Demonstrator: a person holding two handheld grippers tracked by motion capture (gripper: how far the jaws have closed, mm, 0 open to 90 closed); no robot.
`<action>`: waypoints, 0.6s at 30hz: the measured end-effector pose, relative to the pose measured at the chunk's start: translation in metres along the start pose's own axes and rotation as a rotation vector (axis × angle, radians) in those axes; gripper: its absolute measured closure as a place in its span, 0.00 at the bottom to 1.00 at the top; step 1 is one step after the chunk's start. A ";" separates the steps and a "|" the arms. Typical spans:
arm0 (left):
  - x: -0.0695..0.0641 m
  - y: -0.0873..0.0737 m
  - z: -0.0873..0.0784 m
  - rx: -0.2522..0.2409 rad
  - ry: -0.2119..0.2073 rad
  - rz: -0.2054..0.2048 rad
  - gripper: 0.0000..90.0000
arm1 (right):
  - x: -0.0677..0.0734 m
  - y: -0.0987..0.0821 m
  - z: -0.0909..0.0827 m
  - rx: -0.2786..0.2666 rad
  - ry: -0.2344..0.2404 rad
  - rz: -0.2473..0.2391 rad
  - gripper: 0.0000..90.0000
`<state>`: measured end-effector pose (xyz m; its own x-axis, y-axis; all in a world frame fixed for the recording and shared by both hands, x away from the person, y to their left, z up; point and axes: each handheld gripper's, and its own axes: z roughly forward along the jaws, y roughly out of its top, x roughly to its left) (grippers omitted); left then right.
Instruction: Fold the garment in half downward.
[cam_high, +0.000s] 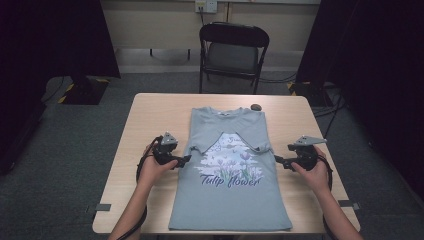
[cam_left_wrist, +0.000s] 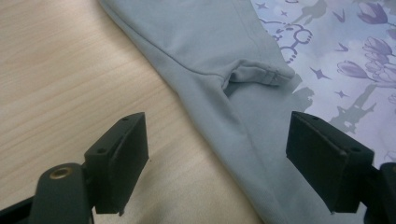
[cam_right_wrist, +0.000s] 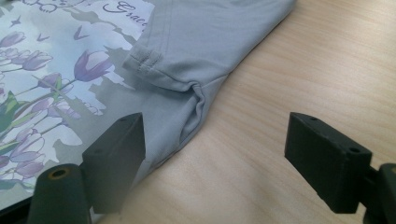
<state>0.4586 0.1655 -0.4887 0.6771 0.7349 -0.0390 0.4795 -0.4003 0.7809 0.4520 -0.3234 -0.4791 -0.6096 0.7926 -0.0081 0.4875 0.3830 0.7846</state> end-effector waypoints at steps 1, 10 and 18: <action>0.000 0.001 0.000 -0.004 -0.003 -0.005 0.23 | 0.000 0.000 0.000 0.002 0.001 -0.002 0.22; 0.000 0.005 0.005 0.008 0.003 0.001 0.24 | 0.001 0.000 0.003 0.007 0.000 -0.010 0.23; 0.004 0.002 0.008 0.018 0.019 -0.021 0.28 | 0.000 -0.001 0.006 -0.006 0.003 0.011 0.33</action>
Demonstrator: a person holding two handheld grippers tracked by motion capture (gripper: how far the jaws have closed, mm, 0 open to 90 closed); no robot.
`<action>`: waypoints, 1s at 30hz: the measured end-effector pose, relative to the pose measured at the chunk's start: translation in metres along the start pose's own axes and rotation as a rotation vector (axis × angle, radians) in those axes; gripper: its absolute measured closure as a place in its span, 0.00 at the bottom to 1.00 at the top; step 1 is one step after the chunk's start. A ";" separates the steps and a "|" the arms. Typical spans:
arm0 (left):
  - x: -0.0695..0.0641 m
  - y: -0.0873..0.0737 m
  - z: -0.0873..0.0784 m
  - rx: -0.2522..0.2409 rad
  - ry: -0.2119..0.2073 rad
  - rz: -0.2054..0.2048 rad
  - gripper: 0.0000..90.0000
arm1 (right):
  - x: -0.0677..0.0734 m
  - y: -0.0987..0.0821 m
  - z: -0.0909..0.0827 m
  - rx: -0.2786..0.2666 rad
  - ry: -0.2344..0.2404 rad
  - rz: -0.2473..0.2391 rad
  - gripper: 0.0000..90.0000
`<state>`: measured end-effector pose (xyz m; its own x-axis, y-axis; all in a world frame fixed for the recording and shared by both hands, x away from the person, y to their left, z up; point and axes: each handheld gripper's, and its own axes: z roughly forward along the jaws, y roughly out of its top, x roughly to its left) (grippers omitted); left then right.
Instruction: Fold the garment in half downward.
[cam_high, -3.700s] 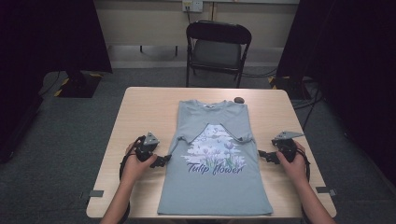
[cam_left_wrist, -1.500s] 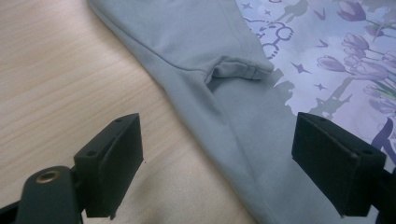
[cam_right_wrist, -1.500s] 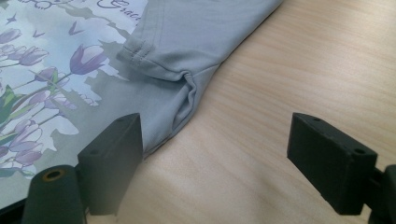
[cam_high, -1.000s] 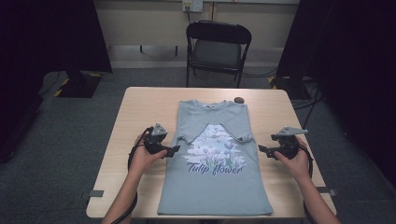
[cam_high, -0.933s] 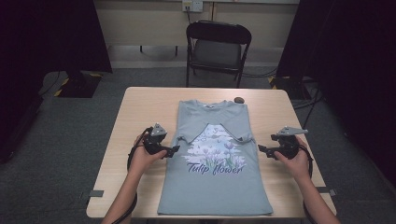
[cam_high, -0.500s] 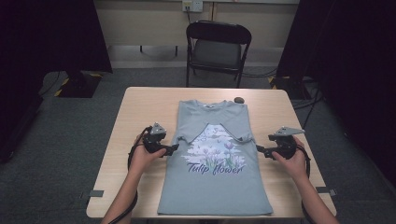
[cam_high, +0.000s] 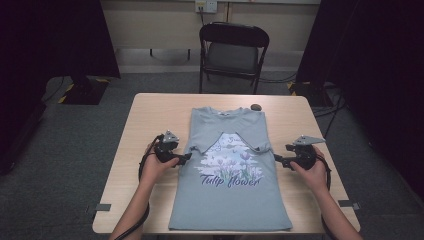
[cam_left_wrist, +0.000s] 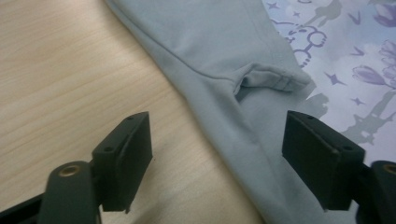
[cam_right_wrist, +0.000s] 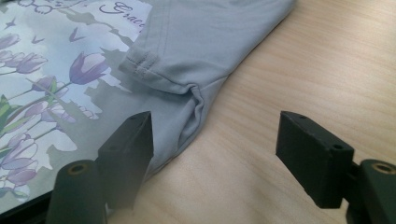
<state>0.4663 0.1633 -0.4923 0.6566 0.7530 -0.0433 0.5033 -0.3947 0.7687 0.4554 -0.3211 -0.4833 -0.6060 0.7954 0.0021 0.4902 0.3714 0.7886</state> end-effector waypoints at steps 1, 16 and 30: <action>0.000 0.000 0.000 0.001 0.005 0.002 0.28 | 0.000 0.000 0.001 0.001 0.008 0.000 0.36; 0.002 0.006 0.008 0.012 0.001 0.019 0.47 | 0.005 0.009 0.020 0.017 0.030 -0.010 0.53; 0.014 0.033 0.024 -0.021 0.029 -0.055 0.48 | -0.009 0.037 0.037 -0.015 -0.003 0.043 0.56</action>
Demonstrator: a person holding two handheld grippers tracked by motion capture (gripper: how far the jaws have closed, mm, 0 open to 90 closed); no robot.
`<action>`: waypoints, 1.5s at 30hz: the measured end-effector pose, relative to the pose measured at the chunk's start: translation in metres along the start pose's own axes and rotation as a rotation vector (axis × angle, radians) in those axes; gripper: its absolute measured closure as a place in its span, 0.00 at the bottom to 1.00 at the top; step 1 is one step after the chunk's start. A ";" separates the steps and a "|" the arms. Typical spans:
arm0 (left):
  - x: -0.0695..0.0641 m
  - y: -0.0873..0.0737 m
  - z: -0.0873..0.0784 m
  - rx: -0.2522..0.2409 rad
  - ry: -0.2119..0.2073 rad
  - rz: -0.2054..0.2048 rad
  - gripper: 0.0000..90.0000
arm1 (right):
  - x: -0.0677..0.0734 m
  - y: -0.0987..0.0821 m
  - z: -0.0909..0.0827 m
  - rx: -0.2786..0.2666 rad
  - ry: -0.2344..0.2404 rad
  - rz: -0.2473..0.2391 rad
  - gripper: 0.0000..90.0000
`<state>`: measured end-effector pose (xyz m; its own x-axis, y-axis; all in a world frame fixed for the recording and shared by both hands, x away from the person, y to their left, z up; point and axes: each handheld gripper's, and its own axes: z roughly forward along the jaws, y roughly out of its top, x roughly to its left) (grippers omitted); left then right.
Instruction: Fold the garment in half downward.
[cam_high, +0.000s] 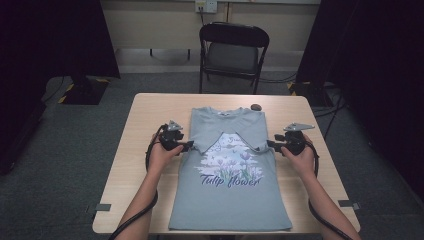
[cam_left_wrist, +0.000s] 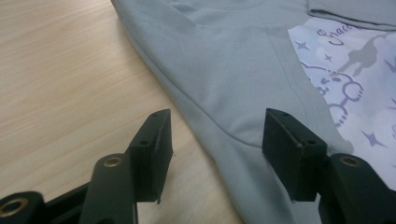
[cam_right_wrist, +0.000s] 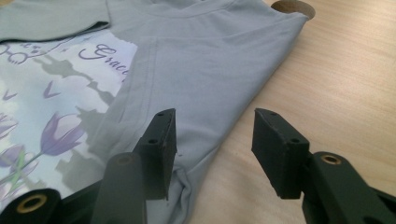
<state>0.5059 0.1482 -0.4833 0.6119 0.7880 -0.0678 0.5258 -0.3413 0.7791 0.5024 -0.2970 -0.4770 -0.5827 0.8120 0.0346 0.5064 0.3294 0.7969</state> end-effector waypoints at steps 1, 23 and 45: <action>0.001 0.003 0.002 0.001 0.003 0.001 0.48 | -0.001 0.000 0.003 0.000 0.001 0.004 0.56; 0.012 0.016 0.036 0.035 0.064 -0.025 0.51 | -0.008 0.013 0.042 0.047 -0.078 0.009 0.64; 0.006 0.015 0.039 0.035 0.028 -0.031 0.83 | -0.011 0.015 0.049 0.065 -0.006 0.065 0.90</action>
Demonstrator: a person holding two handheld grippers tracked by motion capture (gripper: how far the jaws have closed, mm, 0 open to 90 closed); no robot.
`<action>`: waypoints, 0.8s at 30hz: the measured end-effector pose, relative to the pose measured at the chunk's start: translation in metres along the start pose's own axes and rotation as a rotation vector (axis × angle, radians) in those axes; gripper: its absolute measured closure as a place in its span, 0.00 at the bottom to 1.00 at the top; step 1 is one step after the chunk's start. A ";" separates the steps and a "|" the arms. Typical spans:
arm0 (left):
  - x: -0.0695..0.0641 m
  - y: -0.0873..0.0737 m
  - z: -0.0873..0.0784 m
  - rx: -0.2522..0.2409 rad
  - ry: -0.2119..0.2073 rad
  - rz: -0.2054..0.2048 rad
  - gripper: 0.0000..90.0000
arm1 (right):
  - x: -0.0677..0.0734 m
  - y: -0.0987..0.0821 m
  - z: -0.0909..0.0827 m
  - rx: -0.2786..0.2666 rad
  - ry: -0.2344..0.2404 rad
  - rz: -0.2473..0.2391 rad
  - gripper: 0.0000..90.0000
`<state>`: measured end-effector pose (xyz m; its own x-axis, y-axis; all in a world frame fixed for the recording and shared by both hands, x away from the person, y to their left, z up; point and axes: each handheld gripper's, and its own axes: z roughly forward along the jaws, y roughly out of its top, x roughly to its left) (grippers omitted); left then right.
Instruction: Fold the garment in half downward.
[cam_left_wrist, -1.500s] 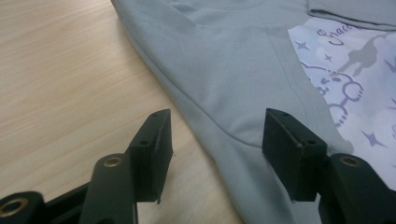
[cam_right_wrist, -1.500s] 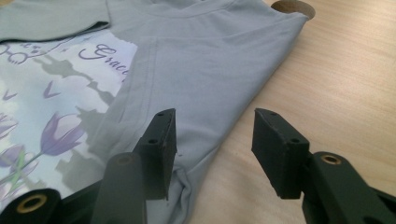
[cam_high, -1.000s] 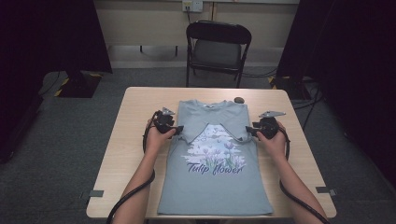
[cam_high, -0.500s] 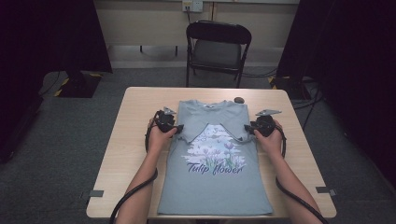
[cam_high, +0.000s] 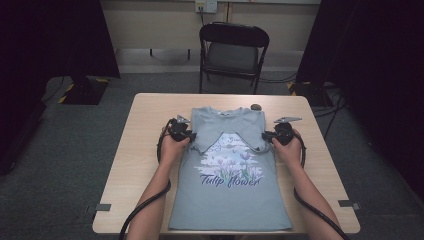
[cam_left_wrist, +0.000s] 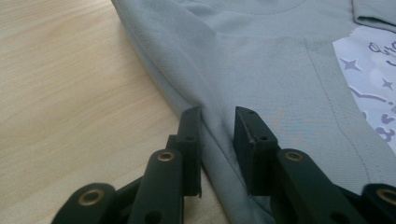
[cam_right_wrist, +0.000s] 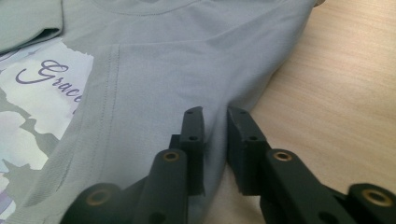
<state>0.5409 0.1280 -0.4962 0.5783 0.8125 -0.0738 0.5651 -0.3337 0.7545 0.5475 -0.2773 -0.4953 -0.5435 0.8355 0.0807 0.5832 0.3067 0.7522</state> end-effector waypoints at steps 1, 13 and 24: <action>-0.001 0.001 0.000 0.005 -0.001 0.000 0.86 | 0.001 0.000 0.000 0.002 0.002 -0.003 0.92; 0.002 0.003 -0.004 -0.004 -0.026 -0.036 0.94 | -0.005 0.001 -0.001 -0.002 0.034 0.029 0.95; 0.002 0.014 -0.017 -0.023 -0.044 -0.019 0.94 | -0.007 0.005 -0.012 -0.034 0.063 0.044 0.96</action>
<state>0.5397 0.1329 -0.4747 0.5933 0.7966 -0.1161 0.5628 -0.3074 0.7673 0.5471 -0.2873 -0.4836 -0.5559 0.8168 0.1544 0.5869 0.2541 0.7688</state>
